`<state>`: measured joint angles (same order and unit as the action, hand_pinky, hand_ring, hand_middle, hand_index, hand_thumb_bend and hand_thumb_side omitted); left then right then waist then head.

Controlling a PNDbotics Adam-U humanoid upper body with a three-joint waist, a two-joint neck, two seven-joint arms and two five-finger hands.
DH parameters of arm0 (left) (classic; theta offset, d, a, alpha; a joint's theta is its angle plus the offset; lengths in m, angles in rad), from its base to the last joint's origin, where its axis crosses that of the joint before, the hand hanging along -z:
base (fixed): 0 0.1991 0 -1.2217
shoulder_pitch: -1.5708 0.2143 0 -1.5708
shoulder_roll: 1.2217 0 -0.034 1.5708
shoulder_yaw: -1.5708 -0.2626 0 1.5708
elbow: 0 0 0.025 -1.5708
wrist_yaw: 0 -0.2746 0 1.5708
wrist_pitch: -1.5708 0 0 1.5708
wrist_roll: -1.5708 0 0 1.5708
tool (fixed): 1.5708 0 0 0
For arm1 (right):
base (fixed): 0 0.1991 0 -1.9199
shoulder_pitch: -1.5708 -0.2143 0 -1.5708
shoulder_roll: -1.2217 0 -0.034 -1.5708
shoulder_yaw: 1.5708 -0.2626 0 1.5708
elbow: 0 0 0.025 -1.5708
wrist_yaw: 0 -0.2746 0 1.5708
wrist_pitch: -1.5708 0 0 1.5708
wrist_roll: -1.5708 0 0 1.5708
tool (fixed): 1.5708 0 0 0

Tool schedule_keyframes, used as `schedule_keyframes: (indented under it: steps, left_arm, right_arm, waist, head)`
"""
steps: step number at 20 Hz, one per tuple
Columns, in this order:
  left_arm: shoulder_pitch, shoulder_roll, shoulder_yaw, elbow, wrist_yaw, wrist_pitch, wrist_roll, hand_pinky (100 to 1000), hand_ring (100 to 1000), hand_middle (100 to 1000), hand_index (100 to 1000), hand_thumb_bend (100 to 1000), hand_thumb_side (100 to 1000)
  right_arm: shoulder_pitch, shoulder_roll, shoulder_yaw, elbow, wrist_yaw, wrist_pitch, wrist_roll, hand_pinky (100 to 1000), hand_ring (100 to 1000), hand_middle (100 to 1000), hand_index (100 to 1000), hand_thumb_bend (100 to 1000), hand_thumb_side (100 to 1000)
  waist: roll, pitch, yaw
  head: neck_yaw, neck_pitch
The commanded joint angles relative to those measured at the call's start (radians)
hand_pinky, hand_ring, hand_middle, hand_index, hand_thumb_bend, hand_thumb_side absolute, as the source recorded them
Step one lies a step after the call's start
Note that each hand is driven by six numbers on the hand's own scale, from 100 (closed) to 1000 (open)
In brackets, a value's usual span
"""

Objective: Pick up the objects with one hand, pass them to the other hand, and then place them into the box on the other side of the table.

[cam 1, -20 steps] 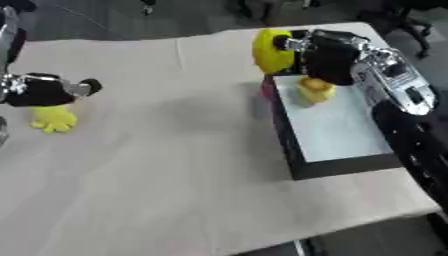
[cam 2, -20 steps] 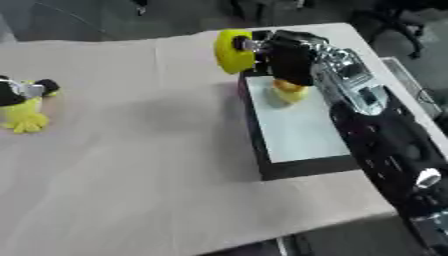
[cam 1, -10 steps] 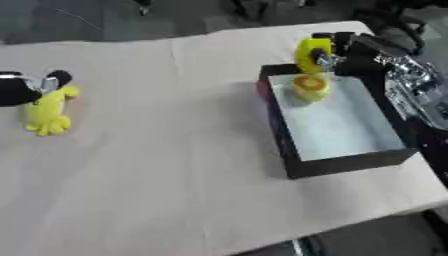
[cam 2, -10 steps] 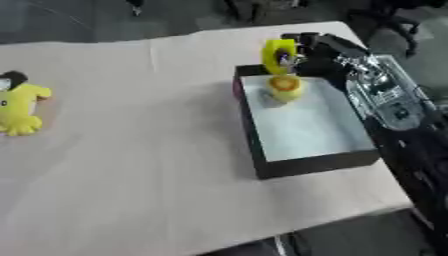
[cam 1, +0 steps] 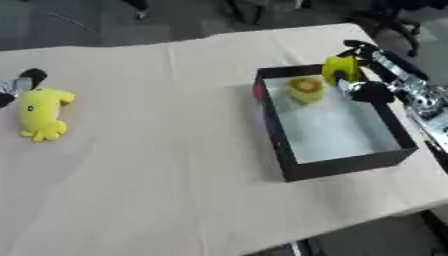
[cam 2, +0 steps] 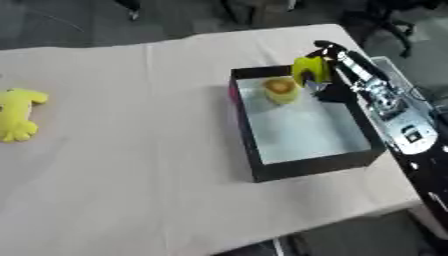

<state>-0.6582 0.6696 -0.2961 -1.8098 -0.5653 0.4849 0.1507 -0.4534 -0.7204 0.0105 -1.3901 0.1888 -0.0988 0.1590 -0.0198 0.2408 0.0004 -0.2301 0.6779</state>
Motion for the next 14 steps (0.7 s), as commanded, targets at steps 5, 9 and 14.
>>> schedule_keyframes:
  steps: [5,9,14]
  left_arm:
    - [-0.014,0.031,0.022,-0.017,0.003,0.003,0.009,820,723,729,911,688,234]
    - [-0.016,0.029,0.022,-0.018,0.003,0.004,0.009,824,722,728,911,698,224]
    - [-0.016,0.027,0.023,-0.015,0.003,0.006,0.008,824,722,727,911,701,225]
  right_arm:
    - [0.002,-0.049,-0.015,0.025,0.203,-0.134,0.048,1000,1000,1000,1000,100,281]
    - [0.002,-0.049,-0.025,0.024,0.314,-0.179,0.080,1000,1000,1000,1000,100,279]
    - [0.003,-0.045,-0.034,0.020,0.369,-0.202,0.095,1000,1000,1000,1000,100,244]
  waist:
    - [0.012,-0.018,0.001]
    - [0.013,-0.019,0.001]
    - [0.013,-0.020,0.001]
  head:
    - [0.000,-0.008]
    - [0.002,-0.009]
    - [0.005,-0.008]
